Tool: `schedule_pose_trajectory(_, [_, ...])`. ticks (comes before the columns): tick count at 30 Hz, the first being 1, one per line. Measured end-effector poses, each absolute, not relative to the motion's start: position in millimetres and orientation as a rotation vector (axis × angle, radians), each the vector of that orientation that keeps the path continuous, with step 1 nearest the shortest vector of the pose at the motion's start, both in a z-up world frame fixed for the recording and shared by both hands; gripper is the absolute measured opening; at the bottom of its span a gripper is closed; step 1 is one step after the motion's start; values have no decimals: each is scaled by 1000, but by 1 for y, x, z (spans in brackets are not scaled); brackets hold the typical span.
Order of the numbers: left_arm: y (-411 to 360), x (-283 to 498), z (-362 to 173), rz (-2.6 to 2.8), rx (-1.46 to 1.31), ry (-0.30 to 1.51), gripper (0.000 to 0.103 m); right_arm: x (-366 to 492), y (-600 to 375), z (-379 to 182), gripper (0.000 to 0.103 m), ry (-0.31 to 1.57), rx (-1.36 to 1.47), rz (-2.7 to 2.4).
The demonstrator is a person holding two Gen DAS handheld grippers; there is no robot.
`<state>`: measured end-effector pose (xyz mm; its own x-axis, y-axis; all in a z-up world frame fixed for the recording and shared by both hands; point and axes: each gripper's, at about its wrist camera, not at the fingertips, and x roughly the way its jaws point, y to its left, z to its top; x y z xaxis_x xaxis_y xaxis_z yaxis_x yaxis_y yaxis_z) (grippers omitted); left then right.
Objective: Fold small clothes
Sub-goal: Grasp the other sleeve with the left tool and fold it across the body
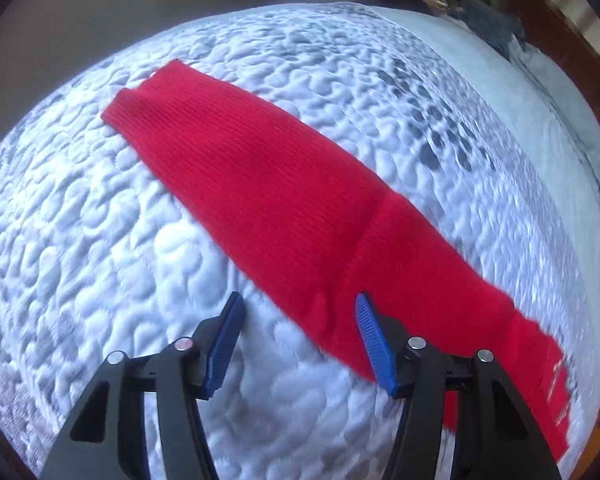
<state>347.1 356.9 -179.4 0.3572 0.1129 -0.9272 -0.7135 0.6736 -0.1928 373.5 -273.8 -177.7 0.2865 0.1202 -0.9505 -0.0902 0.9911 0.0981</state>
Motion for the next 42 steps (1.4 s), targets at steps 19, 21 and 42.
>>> schedule_pose_trajectory(19, [382,368,-157,527,-715,850,9,372,-267,-203,50,1298,5,126])
schedule_pose_trajectory(21, [356,372,-136,438,-667,798,9,370,-268,-201,50,1296,12,128])
schedule_pose_trajectory(42, [-30,409,-102,-200,-306,813,9,317,-289,-175,50,1211,22,164])
